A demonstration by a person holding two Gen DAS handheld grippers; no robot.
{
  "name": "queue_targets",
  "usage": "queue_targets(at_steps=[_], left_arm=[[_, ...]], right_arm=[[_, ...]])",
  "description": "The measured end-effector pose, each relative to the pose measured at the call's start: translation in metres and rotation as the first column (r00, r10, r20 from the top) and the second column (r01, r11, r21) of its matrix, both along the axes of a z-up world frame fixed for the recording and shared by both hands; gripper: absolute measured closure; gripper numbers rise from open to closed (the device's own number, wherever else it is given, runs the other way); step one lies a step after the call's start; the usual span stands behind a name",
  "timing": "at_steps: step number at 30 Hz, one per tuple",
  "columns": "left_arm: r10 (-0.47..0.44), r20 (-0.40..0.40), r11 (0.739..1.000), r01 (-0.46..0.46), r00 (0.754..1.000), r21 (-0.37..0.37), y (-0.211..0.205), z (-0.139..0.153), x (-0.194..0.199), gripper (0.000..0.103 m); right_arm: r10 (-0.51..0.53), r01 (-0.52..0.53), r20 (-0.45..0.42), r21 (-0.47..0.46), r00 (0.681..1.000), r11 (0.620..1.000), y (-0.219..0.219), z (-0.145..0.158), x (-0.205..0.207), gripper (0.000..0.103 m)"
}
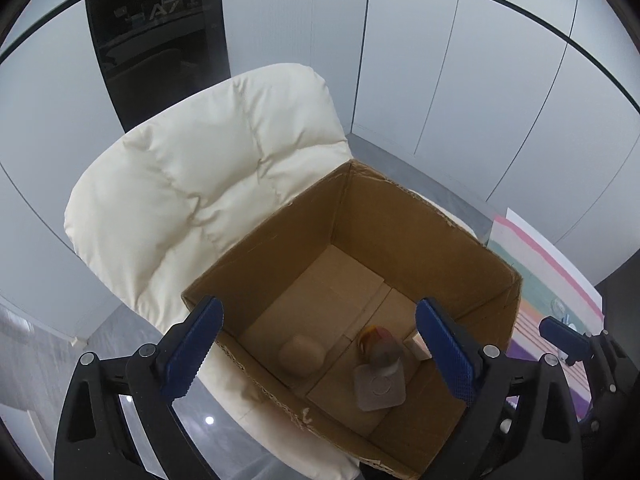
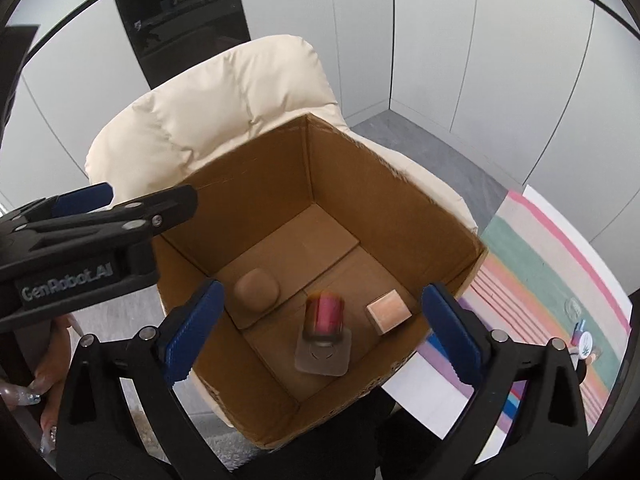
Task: Organize objects
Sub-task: 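Carry both held items over the cardboard box and open both tools, then withdraw both open tools from the cardboard box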
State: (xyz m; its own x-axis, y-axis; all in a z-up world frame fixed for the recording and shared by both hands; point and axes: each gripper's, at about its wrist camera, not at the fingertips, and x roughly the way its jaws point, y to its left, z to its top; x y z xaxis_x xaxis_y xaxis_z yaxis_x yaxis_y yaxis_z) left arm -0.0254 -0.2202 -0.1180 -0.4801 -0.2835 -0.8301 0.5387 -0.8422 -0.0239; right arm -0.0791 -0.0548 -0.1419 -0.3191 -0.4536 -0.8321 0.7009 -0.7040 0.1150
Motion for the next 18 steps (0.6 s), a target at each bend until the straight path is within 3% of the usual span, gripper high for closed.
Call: queue_targets(at_steps=[18], left_arm=[[-0.026, 0.002, 0.998, 0.026, 1.000, -0.052, 0.007, 0.010, 0.008, 0.005]], right_arm=[[-0.034, 0.034, 0.022, 0.021, 0.999, 0.999, 0.013, -0.001, -0.003, 0.002]])
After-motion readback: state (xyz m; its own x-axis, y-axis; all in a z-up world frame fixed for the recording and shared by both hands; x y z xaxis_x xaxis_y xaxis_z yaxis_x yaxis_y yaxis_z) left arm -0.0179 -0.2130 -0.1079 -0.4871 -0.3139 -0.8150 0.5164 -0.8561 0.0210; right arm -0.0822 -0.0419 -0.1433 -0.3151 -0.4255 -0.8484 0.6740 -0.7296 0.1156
